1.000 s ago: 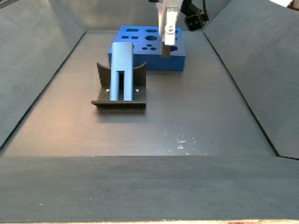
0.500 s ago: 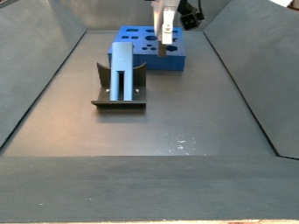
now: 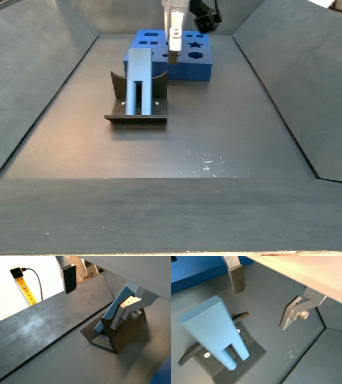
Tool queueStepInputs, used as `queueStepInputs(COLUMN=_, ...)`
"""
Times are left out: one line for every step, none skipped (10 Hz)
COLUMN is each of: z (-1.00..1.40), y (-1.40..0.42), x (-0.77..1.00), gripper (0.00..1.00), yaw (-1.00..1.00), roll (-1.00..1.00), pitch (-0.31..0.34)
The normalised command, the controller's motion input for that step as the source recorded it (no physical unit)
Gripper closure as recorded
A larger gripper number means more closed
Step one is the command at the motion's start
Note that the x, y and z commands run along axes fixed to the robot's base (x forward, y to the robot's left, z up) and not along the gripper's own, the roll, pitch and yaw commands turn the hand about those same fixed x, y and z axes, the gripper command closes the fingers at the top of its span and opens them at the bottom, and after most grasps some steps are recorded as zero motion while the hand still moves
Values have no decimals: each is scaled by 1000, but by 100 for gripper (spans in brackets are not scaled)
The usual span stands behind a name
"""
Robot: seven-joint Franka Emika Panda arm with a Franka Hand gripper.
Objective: Pick up the square-circle object. Move up. Rotate the square-circle object. Place the square-circle object on the fixture. Regrasp the square-circle object. Move to above the board. Insert the square-circle object.
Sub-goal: Regrasp the square-circle object.
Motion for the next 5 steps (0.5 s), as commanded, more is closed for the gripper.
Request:
queueStepInputs(z=-38, y=-19, x=1000, gripper=0, yaw=5, roll=105, pitch=104)
queueStepInputs(z=-42, y=-20, x=1000, gripper=0, yaw=17, roll=112, pitch=118)
queueStepInputs(z=-41, y=-22, x=1000, gripper=0, yaw=26, roll=114, pitch=126)
queueStepInputs(z=-42, y=-23, x=1000, gripper=0, yaw=31, roll=116, pitch=129)
queueStepInputs(z=-47, y=-28, x=1000, gripper=0, yaw=45, roll=117, pitch=129)
